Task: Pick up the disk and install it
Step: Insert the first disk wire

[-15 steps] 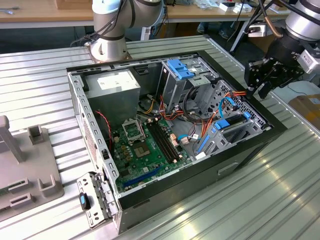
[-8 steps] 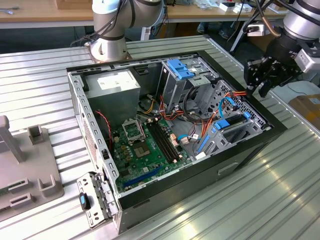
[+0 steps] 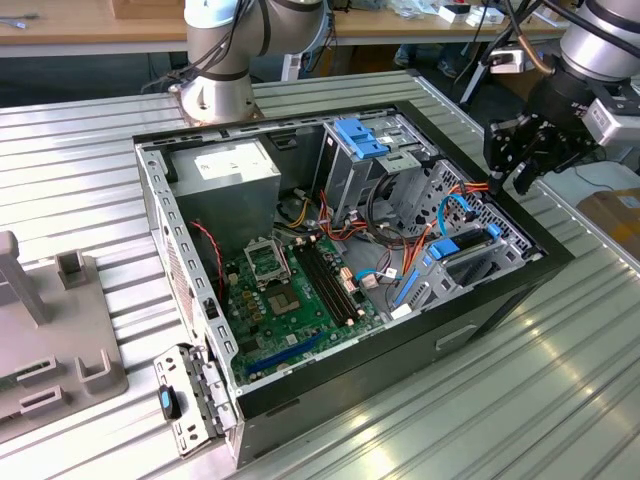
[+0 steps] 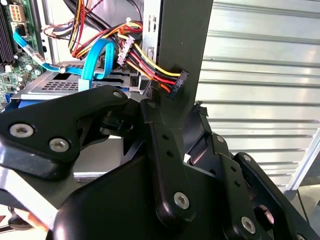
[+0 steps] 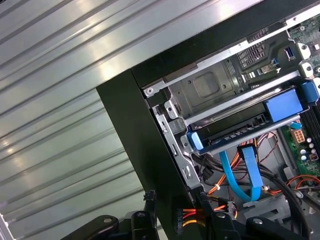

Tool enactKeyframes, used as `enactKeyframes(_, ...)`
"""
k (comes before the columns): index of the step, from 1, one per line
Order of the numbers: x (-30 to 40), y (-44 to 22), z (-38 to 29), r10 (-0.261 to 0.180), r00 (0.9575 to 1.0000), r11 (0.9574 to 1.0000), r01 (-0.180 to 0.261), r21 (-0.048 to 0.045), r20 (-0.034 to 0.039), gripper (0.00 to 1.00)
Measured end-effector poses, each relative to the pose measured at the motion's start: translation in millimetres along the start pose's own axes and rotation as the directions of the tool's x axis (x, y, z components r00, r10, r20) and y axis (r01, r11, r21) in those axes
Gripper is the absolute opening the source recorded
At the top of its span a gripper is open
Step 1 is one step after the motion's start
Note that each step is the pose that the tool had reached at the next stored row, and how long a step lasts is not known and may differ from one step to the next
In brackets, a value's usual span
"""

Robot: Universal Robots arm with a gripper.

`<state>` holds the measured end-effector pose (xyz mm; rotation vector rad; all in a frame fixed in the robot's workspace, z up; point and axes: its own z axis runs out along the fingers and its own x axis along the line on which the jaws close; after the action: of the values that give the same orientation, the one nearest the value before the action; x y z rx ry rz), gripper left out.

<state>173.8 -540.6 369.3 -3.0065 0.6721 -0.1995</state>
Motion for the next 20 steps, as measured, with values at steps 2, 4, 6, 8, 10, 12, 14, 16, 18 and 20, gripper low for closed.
enactKeyframes(2,-1.6,-3.7,0.9,0.0,1.0,1.0,0.0,0.0,0.0,0.44)
enactKeyframes(4,-1.6,-3.7,0.9,0.0,1.0,1.0,0.0,0.0,0.0,0.44)
enactKeyframes(6,-2.2,-6.0,1.0,0.0,1.0,1.0,0.0,-0.0001,0.0,0.44)
enactKeyframes(8,-2.2,-6.0,1.0,0.0,1.0,1.0,0.0,0.0,0.0,0.44)
enactKeyframes(10,-2.2,-6.1,1.0,0.0,1.0,1.0,0.0,0.0,0.0,0.44)
enactKeyframes(12,-2.0,-6.4,1.1,0.0,1.0,1.0,0.0,-0.0001,0.0,0.44)
enactKeyframes(14,-2.0,-6.5,1.0,0.0,1.0,1.0,0.0,-0.0001,-0.0001,0.44)
enactKeyframes(16,-2.0,-6.4,1.9,0.0,1.0,1.0,0.0,0.0,-0.0001,0.44)
enactKeyframes(18,-1.1,-4.7,2.1,0.0,1.0,1.0,0.0,0.0,-0.0002,0.44)
enactKeyframes(20,-1.0,-4.1,3.1,0.0,1.0,1.0,0.0,0.0,-0.0003,0.44)
